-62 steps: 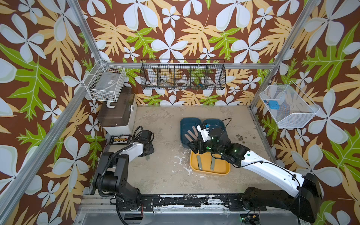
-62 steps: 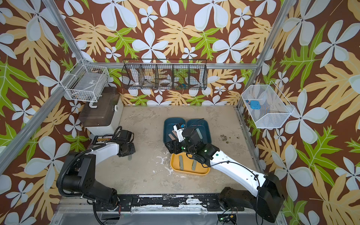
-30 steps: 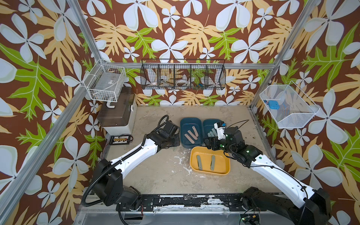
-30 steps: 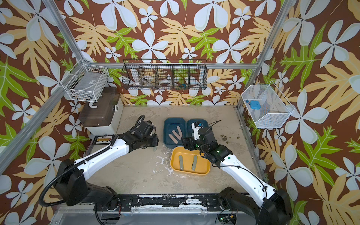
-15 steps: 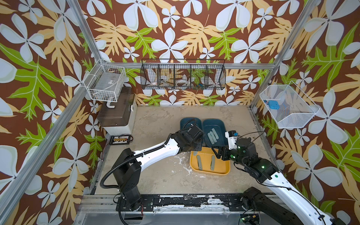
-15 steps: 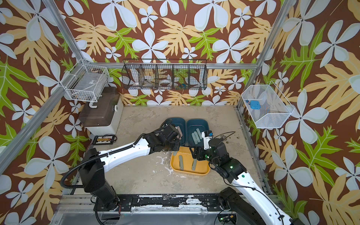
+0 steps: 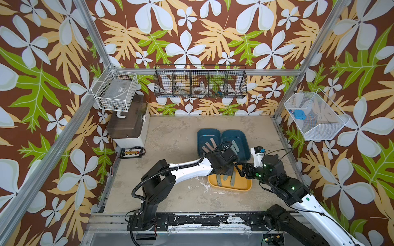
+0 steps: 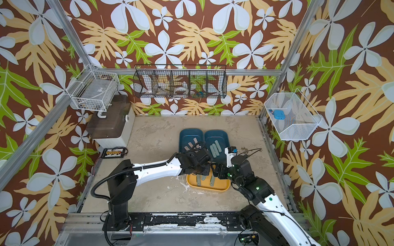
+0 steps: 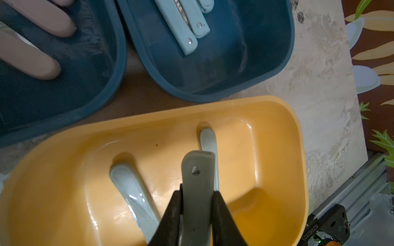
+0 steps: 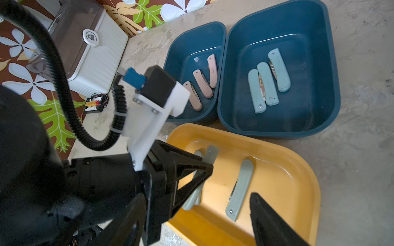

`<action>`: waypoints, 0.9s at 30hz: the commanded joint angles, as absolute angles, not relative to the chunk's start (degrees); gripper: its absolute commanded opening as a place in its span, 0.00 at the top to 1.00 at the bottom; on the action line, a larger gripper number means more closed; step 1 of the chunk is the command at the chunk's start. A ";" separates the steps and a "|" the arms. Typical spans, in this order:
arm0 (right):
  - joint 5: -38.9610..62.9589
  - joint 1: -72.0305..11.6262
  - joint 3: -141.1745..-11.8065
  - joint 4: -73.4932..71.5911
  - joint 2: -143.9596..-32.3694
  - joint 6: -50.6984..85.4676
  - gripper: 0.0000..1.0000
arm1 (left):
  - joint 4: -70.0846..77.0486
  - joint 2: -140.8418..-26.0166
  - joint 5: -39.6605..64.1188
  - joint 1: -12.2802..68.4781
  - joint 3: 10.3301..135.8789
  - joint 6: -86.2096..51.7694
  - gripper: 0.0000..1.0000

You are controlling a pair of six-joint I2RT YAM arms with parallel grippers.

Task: Place the fruit knives into the storage box by color
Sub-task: Place the fruit knife in the storage box.

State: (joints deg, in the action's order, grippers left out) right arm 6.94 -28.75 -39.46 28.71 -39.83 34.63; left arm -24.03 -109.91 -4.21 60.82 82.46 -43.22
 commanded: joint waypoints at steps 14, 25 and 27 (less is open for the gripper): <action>3.02 -28.78 -40.72 29.18 -40.70 36.24 0.23 | -21.01 -112.42 -4.20 60.83 81.54 -44.26 0.63; -4.47 -28.74 -48.04 32.71 -42.27 38.28 0.21 | -21.27 -102.82 -10.99 59.75 79.96 -43.44 0.47; -6.14 -28.74 -50.02 33.18 -42.97 38.50 0.19 | -21.29 -98.73 -11.98 58.29 78.02 -43.41 0.41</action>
State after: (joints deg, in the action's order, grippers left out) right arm -2.17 -28.77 -48.23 32.21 -42.37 37.52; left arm -21.43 -102.04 -8.19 59.59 79.44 -43.48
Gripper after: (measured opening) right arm 0.805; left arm 0.570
